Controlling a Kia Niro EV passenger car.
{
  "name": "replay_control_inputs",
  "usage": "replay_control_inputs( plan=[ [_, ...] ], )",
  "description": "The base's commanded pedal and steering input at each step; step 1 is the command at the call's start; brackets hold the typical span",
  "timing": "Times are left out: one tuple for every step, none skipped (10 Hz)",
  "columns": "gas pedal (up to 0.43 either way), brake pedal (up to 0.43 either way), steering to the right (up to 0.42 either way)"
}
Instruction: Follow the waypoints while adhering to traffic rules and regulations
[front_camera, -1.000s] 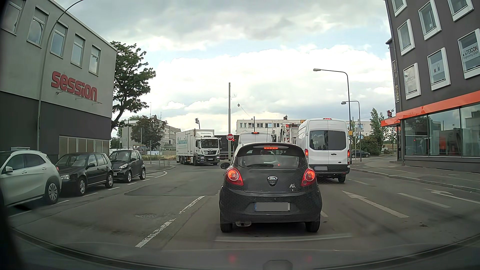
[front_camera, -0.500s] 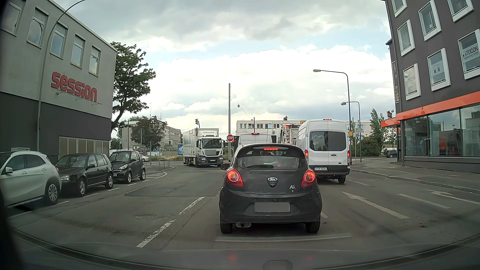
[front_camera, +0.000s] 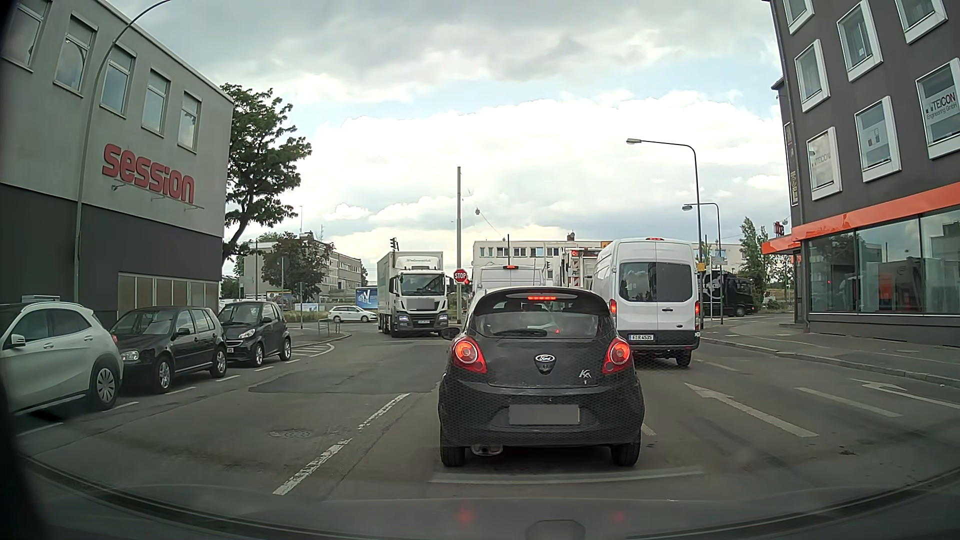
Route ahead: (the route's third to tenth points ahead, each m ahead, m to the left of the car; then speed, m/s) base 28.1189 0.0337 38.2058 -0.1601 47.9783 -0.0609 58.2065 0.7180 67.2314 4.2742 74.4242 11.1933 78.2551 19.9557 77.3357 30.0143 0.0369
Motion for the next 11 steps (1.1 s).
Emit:
replay_control_inputs(
  plan=[
    [0.0, 0.244, -0.002],
    [0.0, 0.244, -0.002],
    [0.0, 0.25, -0.002],
    [0.0, 0.25, -0.002],
    [0.0, 0.25, -0.002],
    [0.0, 0.25, -0.001],
    [0.0, 0.25, -0.002],
    [0.0, 0.25, -0.002],
    [0.0, 0.25, -0.002],
    [0.0, 0.25, -0.002],
    [0.0, 0.25, -0.002]
  ],
)
